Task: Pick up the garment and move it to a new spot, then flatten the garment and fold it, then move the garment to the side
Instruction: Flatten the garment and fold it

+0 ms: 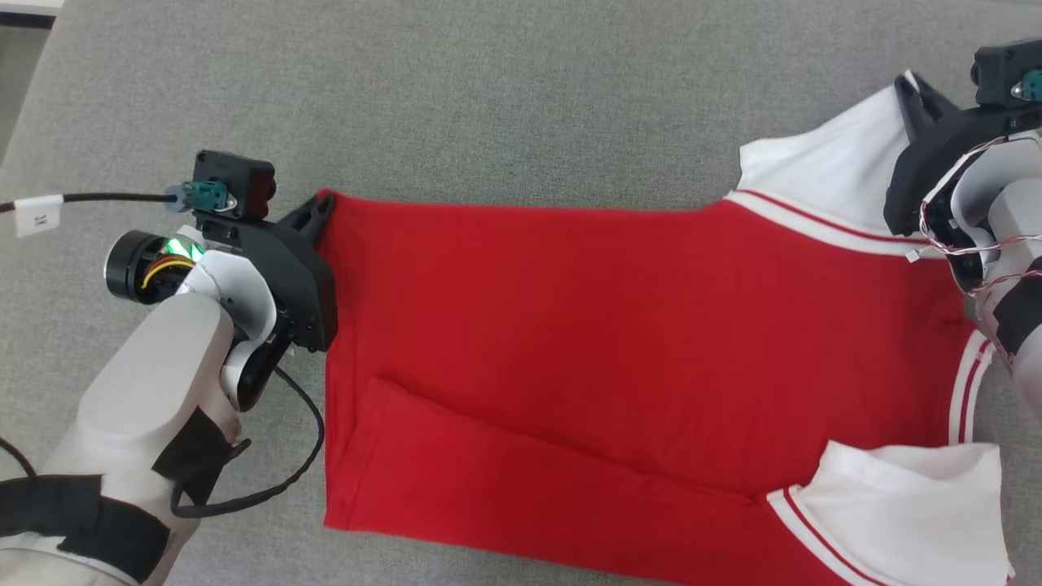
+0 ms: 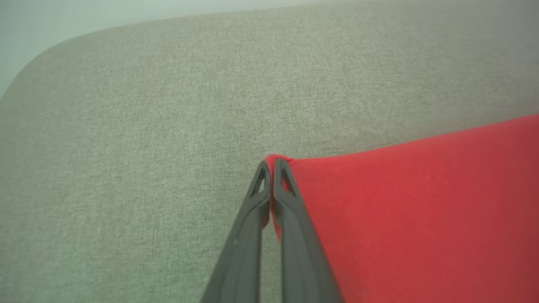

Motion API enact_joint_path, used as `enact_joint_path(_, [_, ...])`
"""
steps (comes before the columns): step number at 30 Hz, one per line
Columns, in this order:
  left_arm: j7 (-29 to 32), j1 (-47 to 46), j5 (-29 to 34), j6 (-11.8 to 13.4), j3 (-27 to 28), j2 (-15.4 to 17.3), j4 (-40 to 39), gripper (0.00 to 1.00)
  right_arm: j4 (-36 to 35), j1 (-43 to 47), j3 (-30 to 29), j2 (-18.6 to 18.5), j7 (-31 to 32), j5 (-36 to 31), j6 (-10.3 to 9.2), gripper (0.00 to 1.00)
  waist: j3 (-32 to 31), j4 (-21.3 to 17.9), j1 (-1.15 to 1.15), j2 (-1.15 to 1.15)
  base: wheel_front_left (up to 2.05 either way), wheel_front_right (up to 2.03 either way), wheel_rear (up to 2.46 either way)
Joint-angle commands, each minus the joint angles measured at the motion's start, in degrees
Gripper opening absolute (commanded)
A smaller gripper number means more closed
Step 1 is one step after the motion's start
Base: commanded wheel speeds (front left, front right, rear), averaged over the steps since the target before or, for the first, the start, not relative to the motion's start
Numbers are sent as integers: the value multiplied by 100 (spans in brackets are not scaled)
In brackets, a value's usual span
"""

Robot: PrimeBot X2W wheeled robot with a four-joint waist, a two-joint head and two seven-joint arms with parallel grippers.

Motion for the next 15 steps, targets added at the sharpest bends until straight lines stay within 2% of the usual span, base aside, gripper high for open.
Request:
enact_joint_path(1, [-122,-48,101,30,24,11,42,0,35,-76,-24,21,-162,-65,-17,0,-35,-19,0,0,0,0,0])
enact_joint_path(4, [-490,-64,145,48,29,-18,170,0,191,-100,-82,118,-543,-194,-17,0,-158,-79,0,0,0,0,0])
enact_joint_path(9, [-832,138,153,-7,-72,-82,435,0,304,164,-173,287,-794,-241,-17,0,-483,-205,0,0,0,0,0])
enact_joint_path(15, [-1277,584,-18,-66,-137,-31,677,0,-104,761,-324,366,-950,-132,-17,0,-1059,-443,0,0,0,0,0])
